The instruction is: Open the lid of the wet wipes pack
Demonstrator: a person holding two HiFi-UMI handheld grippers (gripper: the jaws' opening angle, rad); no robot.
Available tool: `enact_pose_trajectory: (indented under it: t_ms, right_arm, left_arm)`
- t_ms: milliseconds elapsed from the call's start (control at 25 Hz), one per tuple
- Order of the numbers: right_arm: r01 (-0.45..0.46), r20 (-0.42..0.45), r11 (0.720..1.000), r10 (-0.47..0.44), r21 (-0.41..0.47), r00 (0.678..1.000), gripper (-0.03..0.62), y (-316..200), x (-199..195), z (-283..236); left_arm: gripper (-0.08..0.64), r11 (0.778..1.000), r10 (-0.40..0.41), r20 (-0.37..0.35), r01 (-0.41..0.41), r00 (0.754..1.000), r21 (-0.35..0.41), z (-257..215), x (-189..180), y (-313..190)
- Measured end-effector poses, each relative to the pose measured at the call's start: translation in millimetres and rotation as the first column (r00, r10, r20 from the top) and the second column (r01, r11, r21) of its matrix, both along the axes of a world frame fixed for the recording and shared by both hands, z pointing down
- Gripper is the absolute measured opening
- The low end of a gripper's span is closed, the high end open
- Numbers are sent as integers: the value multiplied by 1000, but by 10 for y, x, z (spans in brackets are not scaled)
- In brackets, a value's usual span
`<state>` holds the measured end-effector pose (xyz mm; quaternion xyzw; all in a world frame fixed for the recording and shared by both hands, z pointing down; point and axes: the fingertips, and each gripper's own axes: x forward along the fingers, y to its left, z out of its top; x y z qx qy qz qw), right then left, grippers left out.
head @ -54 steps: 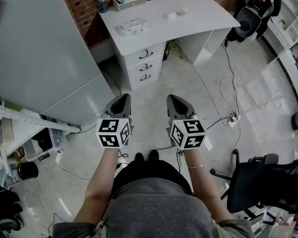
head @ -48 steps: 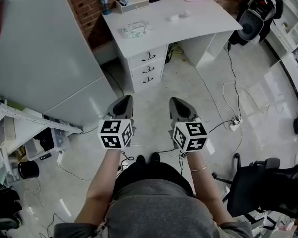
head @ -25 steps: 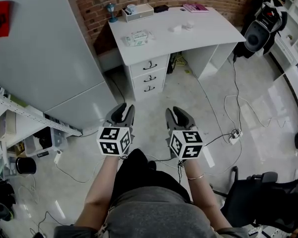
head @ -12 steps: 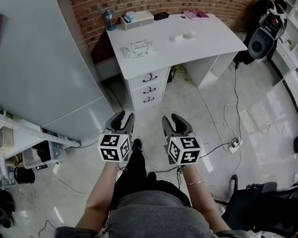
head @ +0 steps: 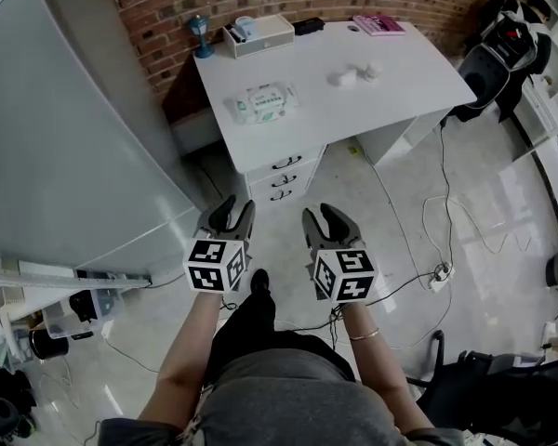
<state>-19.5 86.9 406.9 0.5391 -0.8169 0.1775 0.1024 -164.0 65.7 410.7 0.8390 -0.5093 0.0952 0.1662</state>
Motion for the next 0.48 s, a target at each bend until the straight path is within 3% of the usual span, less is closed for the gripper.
enact_pose_trajectory:
  t_ms: [480]
  right_arm:
    - [-34,-17,999,34,-3,999,147,-809,-244,-14]
  left_arm:
    - [146,998,55,3,-55,998,-19,39,-142,-876]
